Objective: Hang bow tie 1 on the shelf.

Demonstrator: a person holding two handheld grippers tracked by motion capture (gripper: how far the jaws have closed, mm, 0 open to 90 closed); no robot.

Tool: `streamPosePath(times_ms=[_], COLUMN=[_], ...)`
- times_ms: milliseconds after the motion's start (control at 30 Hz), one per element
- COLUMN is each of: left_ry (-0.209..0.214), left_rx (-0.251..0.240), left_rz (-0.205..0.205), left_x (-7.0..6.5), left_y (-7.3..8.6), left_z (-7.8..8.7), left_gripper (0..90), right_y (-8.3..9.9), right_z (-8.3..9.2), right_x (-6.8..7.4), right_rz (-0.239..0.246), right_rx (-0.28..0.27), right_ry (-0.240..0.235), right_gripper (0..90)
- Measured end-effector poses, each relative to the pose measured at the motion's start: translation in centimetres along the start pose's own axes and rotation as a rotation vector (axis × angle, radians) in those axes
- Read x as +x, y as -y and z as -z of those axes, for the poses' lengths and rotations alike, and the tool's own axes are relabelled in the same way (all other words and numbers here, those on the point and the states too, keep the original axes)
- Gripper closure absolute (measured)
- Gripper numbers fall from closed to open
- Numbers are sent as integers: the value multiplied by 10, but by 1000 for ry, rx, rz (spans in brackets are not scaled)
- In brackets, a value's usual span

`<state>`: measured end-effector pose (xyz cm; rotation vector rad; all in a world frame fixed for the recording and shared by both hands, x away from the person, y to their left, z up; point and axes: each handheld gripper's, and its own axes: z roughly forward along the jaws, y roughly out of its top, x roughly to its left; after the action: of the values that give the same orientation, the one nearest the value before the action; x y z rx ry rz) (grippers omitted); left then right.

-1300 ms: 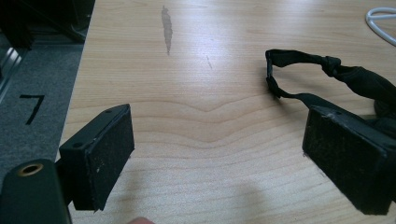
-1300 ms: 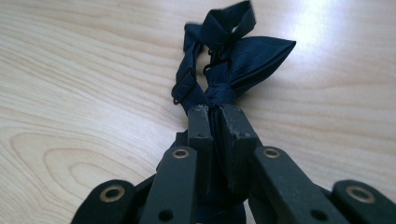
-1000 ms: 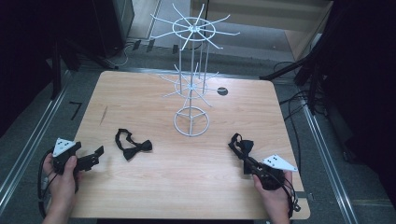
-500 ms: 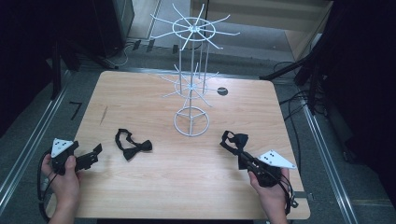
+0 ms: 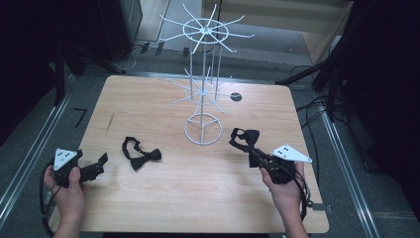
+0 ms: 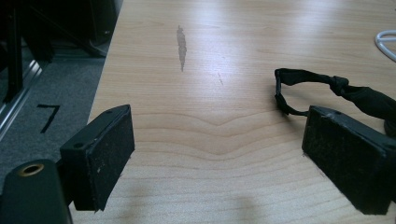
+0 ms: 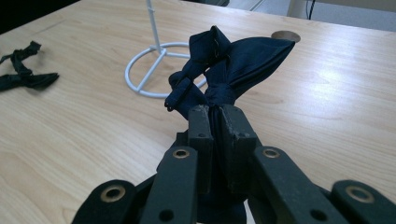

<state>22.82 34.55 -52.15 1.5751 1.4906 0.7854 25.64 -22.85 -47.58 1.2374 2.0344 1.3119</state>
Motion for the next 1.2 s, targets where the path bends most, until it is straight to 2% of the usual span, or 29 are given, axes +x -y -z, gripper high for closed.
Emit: streamPosePath(times_ms=[67, 167, 267, 433, 533, 633, 700, 800, 867, 1100, 1200], left_ry=[5, 9, 15, 22, 37, 59, 69, 66, 51, 63, 59], left_rx=[-5, -8, -9, -6, 18, 89, 100, 98, 97, 110, 114], left_rz=[-1, -3, -12, -17, -14, -20, -16, 2, -2, -12, -4], left_x=[0, 0, 0, 0, 0, 2, 3, 4, 4, 4, 4], left_y=[0, 0, 0, 0, -1, -3, -4, -4, -4, -5, -5], left_z=[0, 1, 1, 1, -1, -7, -8, -9, -9, -10, -10], left_gripper=[98, 98, 98, 98, 98, 92, 77, 77, 76, 76, 76], right_y=[-3, -8, -13, -14, -14, -15, -16, -18, -20, -25, -26], right_z=[-3, -8, -11, -14, -15, -14, -13, -11, -10, -4, -1], right_x=[0, 1, 0, -1, -1, 0, 1, 5, 9, 25, 29], right_rz=[2, 32, 6, -6, 4, -3, -2, 3, 7, 34, 42], right_rx=[2, 12, -11, -33, -33, -45, -50, -63, -72, -101, -112], right_ry=[4, 25, 15, 8, 3, -7, -13, -21, -29, -54, -57], right_gripper=[841, 841, 840, 840, 840, 840, 840, 840, 840, 839, 838])
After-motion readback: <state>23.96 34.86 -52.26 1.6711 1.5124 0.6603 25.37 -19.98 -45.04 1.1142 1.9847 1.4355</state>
